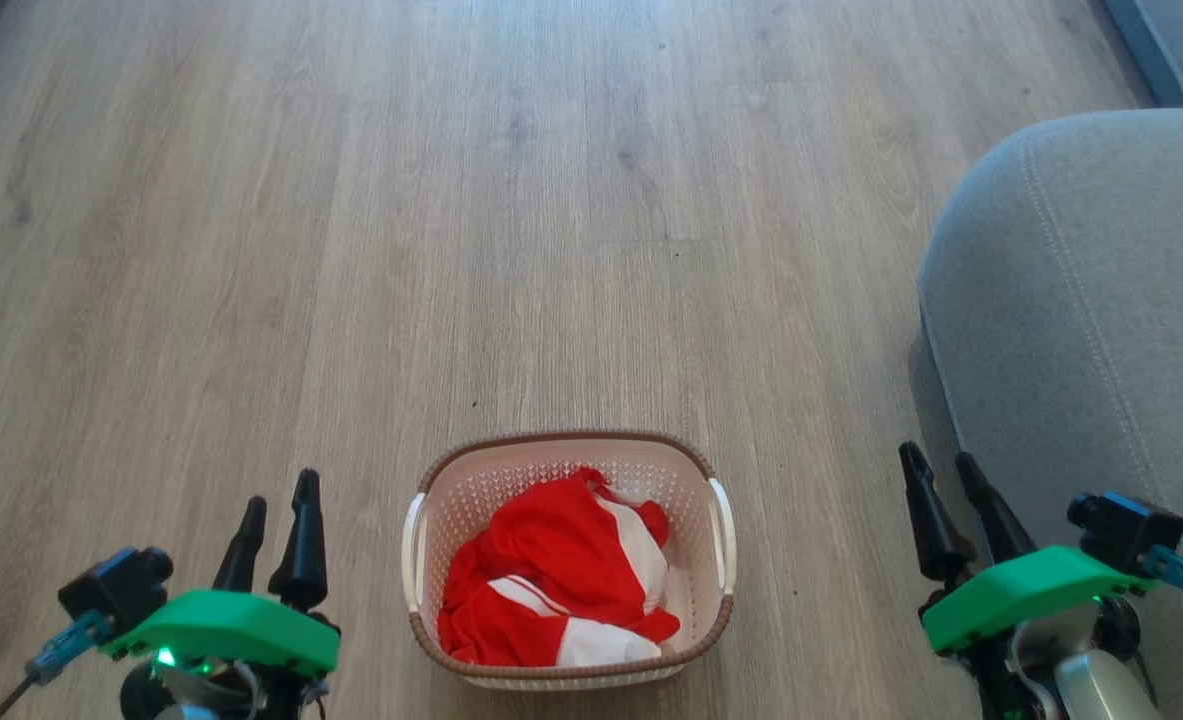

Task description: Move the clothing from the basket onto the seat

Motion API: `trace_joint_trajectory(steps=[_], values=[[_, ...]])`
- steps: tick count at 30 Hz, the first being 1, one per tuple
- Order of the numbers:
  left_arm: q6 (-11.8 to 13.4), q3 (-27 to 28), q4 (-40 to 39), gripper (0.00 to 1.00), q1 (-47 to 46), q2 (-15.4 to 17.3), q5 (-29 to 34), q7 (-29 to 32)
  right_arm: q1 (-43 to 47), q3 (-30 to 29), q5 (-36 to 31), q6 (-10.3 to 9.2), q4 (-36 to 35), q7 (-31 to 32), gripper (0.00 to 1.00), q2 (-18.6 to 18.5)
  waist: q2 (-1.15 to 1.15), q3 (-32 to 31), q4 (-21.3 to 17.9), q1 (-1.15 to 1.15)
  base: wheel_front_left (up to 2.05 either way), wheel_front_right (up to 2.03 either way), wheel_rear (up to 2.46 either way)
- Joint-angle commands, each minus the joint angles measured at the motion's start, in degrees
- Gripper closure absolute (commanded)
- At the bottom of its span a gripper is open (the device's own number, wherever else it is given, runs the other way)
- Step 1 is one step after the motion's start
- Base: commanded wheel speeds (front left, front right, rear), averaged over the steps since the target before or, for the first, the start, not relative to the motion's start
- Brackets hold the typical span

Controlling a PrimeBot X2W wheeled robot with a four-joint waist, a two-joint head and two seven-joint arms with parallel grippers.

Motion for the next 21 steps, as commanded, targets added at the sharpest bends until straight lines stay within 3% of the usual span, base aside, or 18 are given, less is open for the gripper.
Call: trace_joint_trajectory(steps=[1,21], values=[[0.4,0.8,-2.4,0.00,-2.1,0.6,1.8,-0.9,-3.1,1.0,-1.7,0.37,-1.9,-0.9,0.00,-0.9,0.00,0.0,0.0,0.00,0.00,0.00,0.00],[1.1,0.9,-4.1,0.00,-2.1,0.7,15.6,-4.2,-3.1,1.9,-15.2,0.41,-2.8,-4.3,0.00,-1.1,0.00,0.6,-0.5,0.00,0.00,0.00,0.00]])
